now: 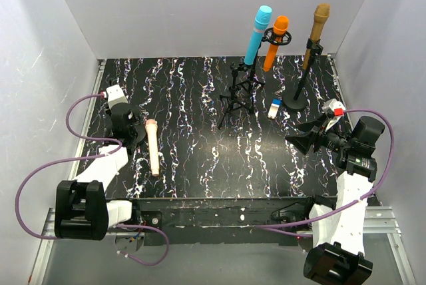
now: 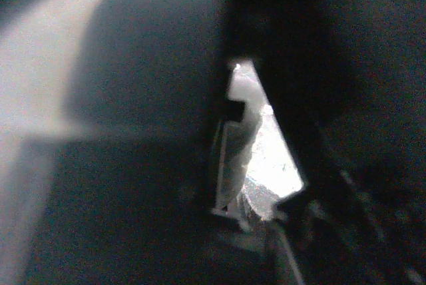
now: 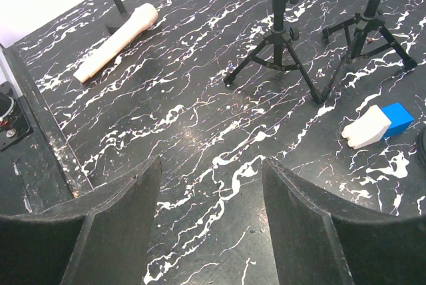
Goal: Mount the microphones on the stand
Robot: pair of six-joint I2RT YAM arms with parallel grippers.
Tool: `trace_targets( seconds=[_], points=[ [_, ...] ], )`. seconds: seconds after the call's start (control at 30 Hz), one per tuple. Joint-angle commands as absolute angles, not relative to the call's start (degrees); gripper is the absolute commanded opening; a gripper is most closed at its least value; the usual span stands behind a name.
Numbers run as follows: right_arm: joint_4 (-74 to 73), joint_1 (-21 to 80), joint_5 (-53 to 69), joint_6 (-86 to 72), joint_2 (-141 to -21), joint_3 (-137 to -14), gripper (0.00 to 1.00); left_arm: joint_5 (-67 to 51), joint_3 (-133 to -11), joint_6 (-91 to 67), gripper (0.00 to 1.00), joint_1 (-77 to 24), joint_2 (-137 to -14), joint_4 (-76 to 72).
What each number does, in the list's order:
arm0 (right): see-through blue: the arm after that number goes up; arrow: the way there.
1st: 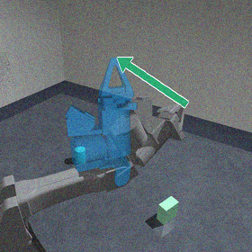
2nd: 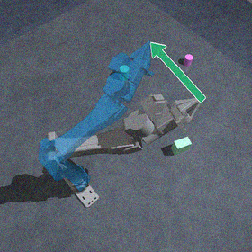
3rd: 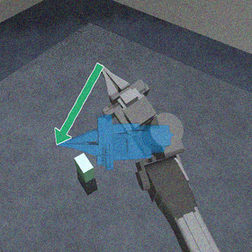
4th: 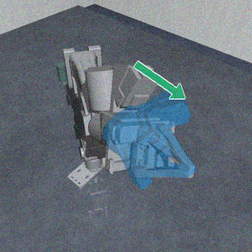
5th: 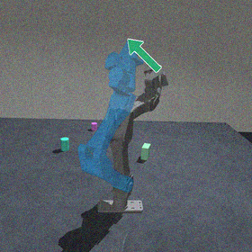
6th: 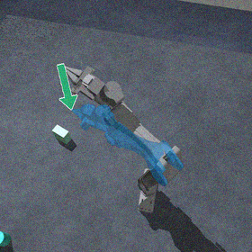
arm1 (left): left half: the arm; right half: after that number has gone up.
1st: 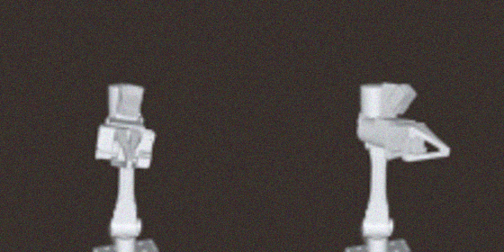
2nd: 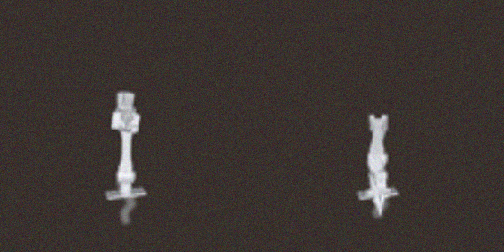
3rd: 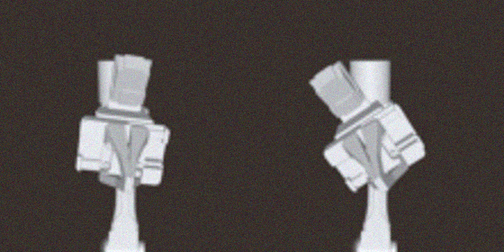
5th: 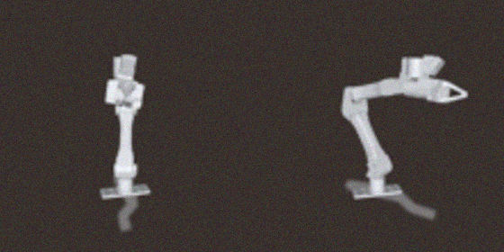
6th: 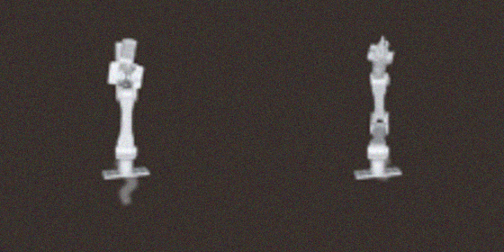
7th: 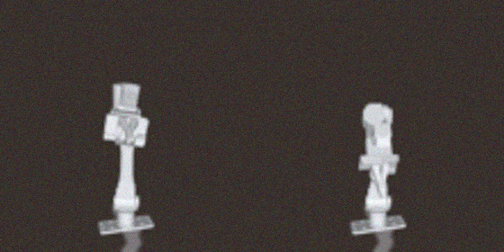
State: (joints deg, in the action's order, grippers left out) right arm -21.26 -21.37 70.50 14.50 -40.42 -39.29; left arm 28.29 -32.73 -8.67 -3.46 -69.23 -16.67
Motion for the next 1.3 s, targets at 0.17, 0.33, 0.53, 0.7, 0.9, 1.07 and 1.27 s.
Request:
trace_targets(
  seconds=[0.17, 0.33, 0.53, 0.7, 0.9, 1.07, 1.27],
  points=[
    [-19.8, -21.7, 70.8, 13.7, -40.0, -39.6, 0.69, 23.0, -36.7, -5.8, 0.0, -3.4, -66.1, -16.3],
    [-19.6, -21.8, 71.0, 13.4, -40.1, -39.6, 0.69, 29.2, -36.5, -3.6, 0.0, -3.4, -63.2, -16.4],
    [-19.4, -21.8, 70.9, 13.4, -40.1, -39.4, 0.69, 27.1, -37.0, -4.7, 0.0, -3.4, -62.9, -15.4],
    [-19.2, -21.7, 70.8, 13.3, -40.1, -39.4, 0.69, 25.9, -36.9, -5.1, 0.0, -3.5, -62.8, -14.8],
    [-19.2, -21.9, 70.8, 13.3, -39.9, -39.4, 0.69, 25.1, -36.8, -5.2, 0.0, -3.4, -62.2, -14.2],
    [-19.2, -21.9, 70.9, 13.2, -40.0, -39.4, 0.69, 24.5, -36.8, -5.2, 0.0, -3.4, -61.5, -13.6],
    [-19.2, -21.8, 71.0, 13.3, -39.8, -39.4, 0.69, 24.3, -36.7, -5.3, 0.0, -3.4, -61.3, -13.2]
  ],
)
